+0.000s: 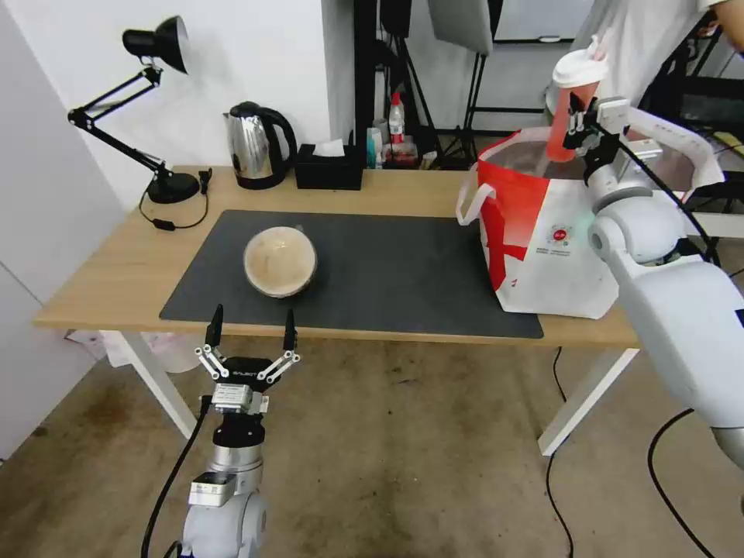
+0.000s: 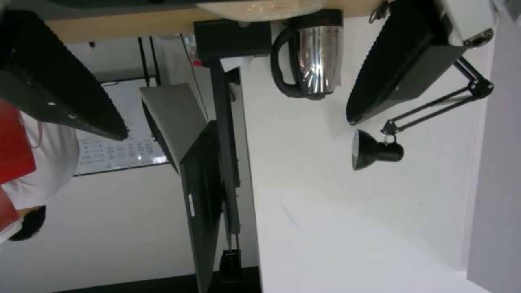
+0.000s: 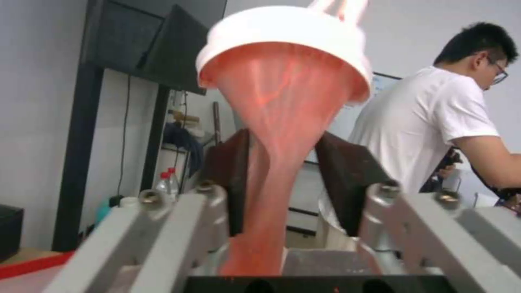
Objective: Pick up the trash from the table and place it into the takeout bag.
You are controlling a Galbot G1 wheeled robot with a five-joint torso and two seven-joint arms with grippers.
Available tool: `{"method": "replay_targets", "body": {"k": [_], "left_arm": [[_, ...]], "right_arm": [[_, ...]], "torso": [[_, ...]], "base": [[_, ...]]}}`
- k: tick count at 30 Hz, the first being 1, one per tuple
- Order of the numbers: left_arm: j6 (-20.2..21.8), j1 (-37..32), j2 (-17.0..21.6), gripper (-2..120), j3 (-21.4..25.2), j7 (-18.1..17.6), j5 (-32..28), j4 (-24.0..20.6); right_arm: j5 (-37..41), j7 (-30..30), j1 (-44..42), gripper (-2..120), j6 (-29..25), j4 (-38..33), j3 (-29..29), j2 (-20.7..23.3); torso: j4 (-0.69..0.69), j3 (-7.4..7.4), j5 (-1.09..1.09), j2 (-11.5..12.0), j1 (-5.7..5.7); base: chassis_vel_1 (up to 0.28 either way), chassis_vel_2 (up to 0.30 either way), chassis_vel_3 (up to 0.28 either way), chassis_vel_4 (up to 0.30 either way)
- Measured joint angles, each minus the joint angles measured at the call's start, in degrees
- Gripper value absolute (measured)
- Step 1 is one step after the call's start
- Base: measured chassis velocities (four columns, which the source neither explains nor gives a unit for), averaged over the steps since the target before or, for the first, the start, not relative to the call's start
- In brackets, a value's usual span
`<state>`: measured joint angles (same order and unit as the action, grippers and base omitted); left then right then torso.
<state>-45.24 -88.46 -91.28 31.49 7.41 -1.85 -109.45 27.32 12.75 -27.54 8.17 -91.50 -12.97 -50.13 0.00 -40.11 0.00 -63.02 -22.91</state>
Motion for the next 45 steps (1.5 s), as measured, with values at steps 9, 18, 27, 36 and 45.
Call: {"method": "replay_targets", "body": {"k": [9,18,27,36,45], "left_arm": [[0.20,0.23,-0.02,100,-0.37,0.00,0.13,0.00],[0.25,0.07,-0.03,100,-0.55,0.00,0.32,-0.29],[0.08,-0.62,-0.04,100,-0.53,0.00,0.37,-0.87],[0.04,-0.65,-0.04,100,-0.50,0.00,0.39,-1.29],[0.02,-0.86,-0.05,100,-0.29,0.00,0.39,-1.44]], "right_arm": [[0.83,0.83,-3.17,65,2.12,-4.17,-1.60,2.41],[2.07,1.62,-5.85,97,3.12,-7.42,-2.73,4.81],[3.98,2.76,-8.04,100,6.24,-10.31,-3.89,7.06],[4.50,4.01,-8.12,100,7.55,-11.45,-4.04,7.25],[4.48,4.11,-8.40,100,7.79,-11.89,-4.11,7.52]], "torso": [[0.00,0.00,0.00,0.00,0.00],[0.01,0.00,0.00,-0.02,0.00],[0.00,0.00,0.00,-0.01,0.00],[0.00,0.00,0.00,-0.01,0.00],[0.00,0.00,0.00,-0.01,0.00]], "base": [[0.000,0.000,0.000,0.000],[0.000,0.000,0.000,0.000],[0.000,0.000,0.000,0.000],[0.000,0.000,0.000,0.000],[0.000,0.000,0.000,0.000]]}}
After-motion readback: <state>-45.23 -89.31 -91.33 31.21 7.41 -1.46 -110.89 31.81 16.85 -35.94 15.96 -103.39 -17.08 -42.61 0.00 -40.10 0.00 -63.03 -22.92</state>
